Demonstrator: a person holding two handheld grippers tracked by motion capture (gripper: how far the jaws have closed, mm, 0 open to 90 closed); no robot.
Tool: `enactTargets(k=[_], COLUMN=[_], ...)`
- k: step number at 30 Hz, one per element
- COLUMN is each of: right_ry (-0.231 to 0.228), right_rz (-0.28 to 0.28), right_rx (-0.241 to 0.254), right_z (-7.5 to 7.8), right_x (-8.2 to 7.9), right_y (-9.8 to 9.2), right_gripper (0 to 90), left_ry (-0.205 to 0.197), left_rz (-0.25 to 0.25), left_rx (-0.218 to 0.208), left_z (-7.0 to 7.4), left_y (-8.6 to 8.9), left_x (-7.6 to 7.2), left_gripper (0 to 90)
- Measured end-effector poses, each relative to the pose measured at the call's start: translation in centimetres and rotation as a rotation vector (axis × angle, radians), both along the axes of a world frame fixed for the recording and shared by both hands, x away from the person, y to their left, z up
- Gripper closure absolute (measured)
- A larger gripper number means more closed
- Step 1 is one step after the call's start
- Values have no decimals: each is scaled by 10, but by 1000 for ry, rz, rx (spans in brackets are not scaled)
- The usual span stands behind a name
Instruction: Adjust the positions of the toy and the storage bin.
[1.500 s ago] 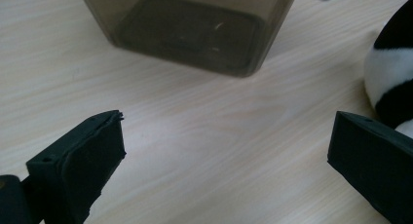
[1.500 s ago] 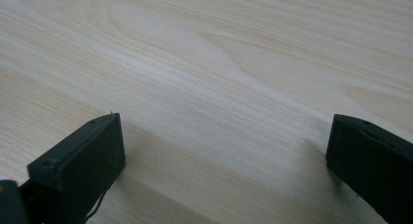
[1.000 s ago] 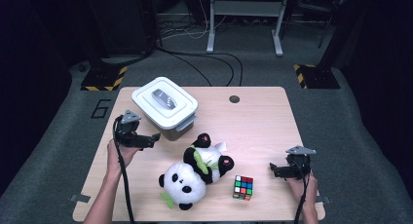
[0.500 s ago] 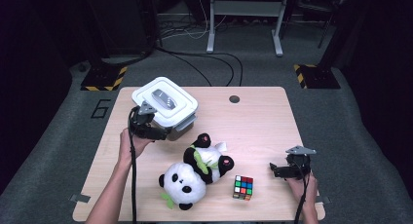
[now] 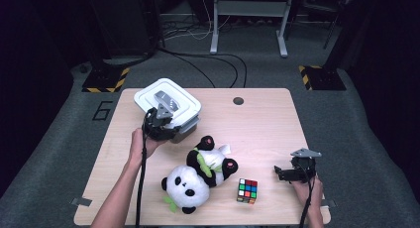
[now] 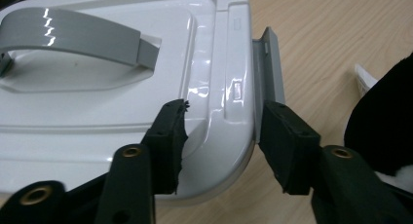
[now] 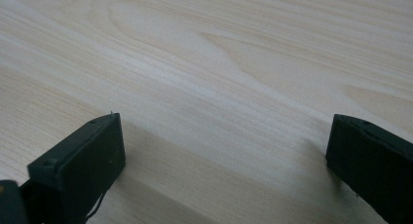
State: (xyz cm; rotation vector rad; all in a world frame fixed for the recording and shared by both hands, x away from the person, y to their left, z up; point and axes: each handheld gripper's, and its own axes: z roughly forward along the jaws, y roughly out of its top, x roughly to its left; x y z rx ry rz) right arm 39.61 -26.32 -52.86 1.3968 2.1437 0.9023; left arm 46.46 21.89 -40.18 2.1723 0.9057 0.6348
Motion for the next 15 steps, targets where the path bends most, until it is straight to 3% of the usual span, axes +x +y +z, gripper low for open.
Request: enactTargets(k=[5, 11, 15], right_ry=[0, 0, 0], right_rz=[0, 0, 0], right_rx=[0, 0, 0], right_z=[0, 0, 0], right_x=[0, 0, 0], right_y=[0, 0, 0], right_gripper=[0, 0, 0], left_ry=[-17, -28, -33], left_rz=[15, 42, 44], left_rx=[-31, -73, -49], left_z=[-1, -4, -4], left_y=[-7, -12, -17], left_x=[2, 7, 8], left_gripper=[647, 649, 649])
